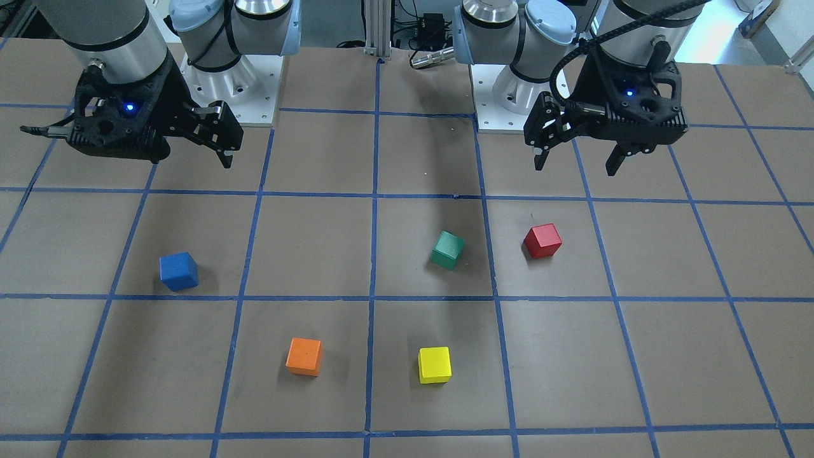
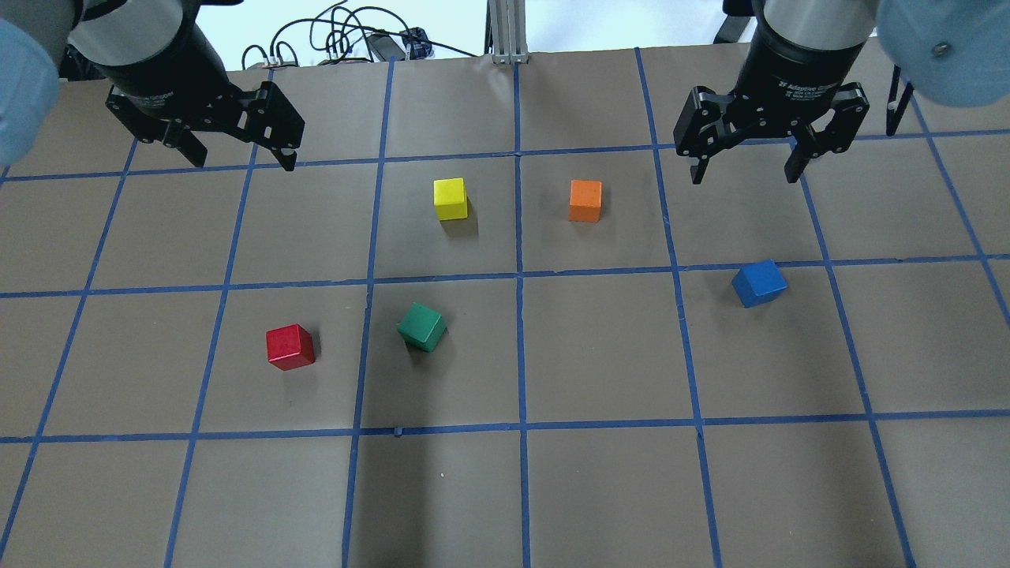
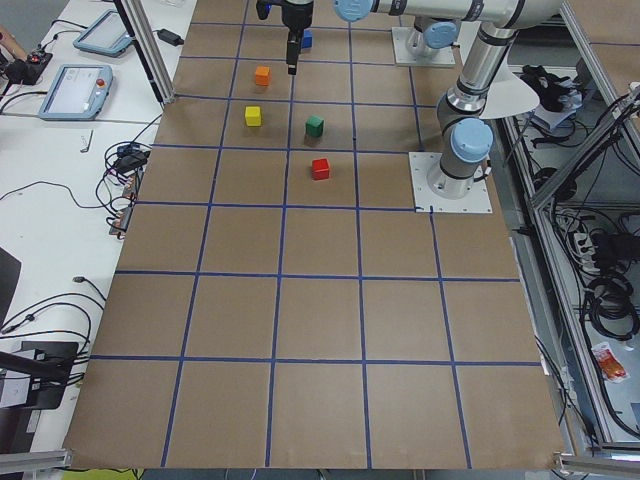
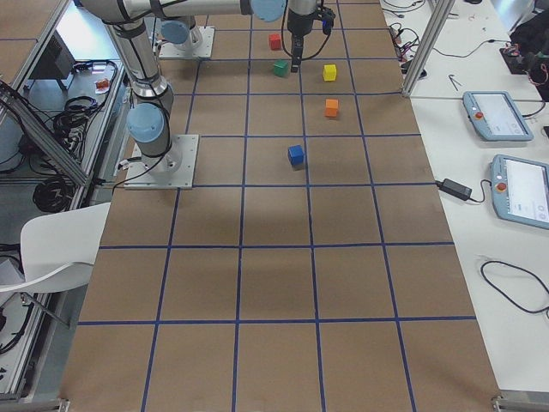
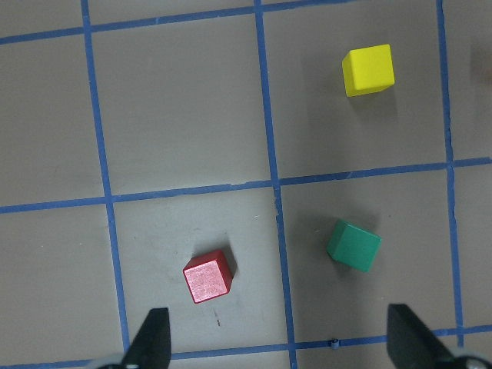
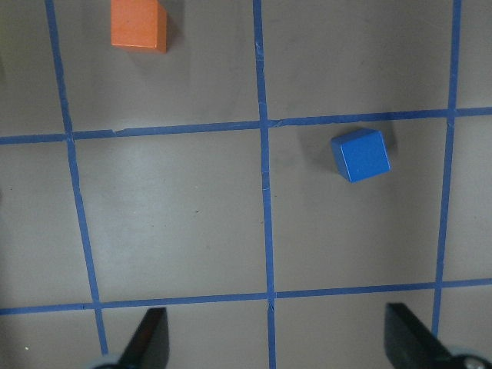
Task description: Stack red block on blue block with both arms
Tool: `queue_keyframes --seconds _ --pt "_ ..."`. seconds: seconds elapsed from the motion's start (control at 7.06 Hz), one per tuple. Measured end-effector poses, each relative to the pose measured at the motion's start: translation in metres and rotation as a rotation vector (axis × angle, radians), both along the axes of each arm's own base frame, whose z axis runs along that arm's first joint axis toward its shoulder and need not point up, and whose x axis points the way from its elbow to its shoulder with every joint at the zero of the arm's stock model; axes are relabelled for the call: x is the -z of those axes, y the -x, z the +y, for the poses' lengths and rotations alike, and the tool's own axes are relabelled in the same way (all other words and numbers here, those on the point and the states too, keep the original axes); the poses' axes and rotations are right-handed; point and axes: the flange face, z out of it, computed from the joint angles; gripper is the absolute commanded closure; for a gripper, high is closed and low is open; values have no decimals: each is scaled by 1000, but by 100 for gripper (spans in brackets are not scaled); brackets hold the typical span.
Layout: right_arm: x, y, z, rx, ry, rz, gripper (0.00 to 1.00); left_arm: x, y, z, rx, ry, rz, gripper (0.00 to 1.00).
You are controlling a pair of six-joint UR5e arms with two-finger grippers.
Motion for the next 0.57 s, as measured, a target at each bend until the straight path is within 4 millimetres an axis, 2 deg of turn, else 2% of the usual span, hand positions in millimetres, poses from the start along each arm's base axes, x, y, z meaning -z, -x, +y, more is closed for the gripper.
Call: queue_keyframes --seconds 0.57 --pt "0 0 0 -1 0 3 0 1 2 2 15 -7 13 0"
